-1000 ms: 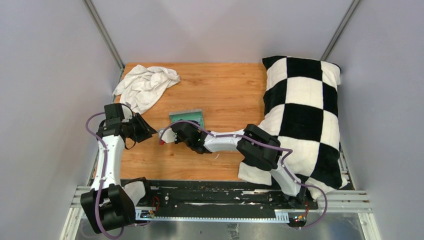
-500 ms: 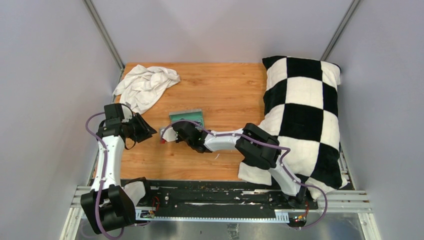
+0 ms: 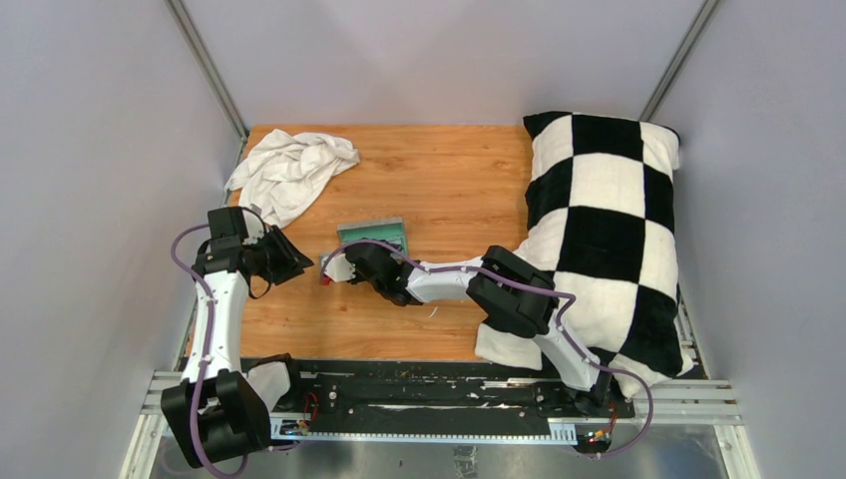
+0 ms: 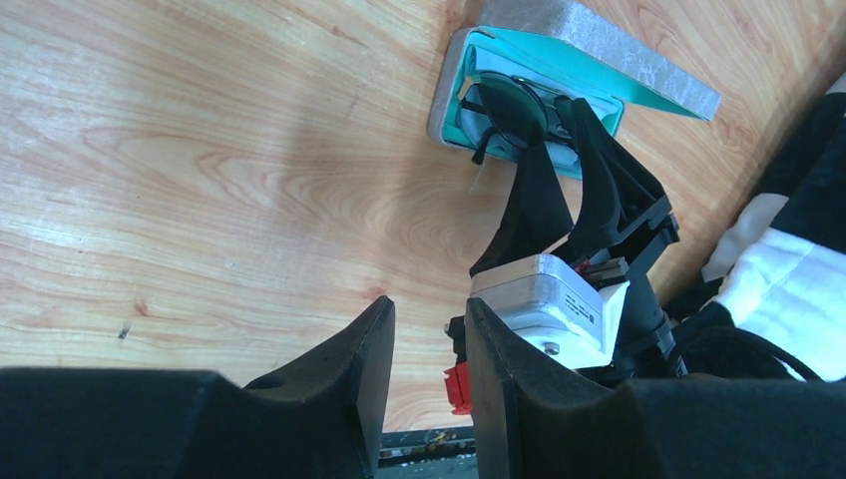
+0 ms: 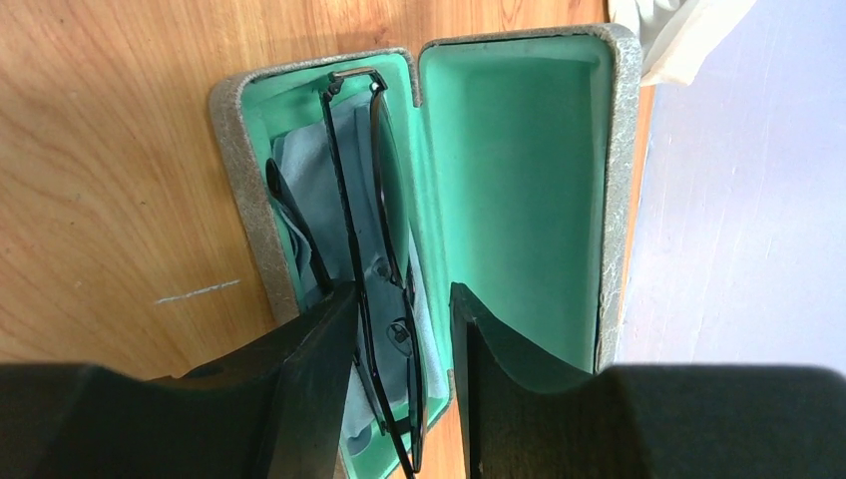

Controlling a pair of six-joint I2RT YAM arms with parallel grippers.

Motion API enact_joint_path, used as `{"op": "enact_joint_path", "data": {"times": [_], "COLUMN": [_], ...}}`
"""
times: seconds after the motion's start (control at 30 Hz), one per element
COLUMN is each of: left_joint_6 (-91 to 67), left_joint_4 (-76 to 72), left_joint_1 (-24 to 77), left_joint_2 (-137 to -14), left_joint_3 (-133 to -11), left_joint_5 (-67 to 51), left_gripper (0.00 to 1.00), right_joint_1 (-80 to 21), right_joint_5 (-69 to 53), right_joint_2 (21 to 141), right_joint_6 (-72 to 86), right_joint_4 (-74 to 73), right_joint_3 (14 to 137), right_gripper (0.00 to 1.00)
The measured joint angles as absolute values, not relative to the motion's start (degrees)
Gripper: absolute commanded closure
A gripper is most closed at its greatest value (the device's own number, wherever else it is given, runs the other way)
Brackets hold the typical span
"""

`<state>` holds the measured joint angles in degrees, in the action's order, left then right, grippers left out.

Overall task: Organize the sunglasses
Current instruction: Place the sunglasses in the sunglasses case.

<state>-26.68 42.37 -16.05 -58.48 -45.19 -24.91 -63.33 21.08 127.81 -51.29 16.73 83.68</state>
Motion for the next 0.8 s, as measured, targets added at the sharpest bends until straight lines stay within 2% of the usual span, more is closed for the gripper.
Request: {"op": "enact_joint_path", "data": {"times": [0.27,0.6,0.8], "left_joint_6": [-26.7,-26.72,-26.96], "left_joint_4": [42.37,42.54,42.54], "left_joint_1": [-16.05,-16.05,-16.05], "left_joint_2": [-58.08,-57.58,-57.39], "left_joint_3": [-45.08,-44.58,-44.56], "left_joint_5": [-25.08,-25.34,-25.61], "left_gripper": [0.63,0.63,0.54], "right_joint_1": [-63.35,-63.61,-64.6], "right_joint_5": [21.12,21.26,21.02], "right_joint_2": [126.39,118.43,113.14], "right_joint_6": [-49.15,-45.65,-41.65], "right_joint_4": [15.57,14.09,11.9], "right_joint_3": [82.94,79.99,76.97], "right_gripper": [0.54,0.51,0.48]}}
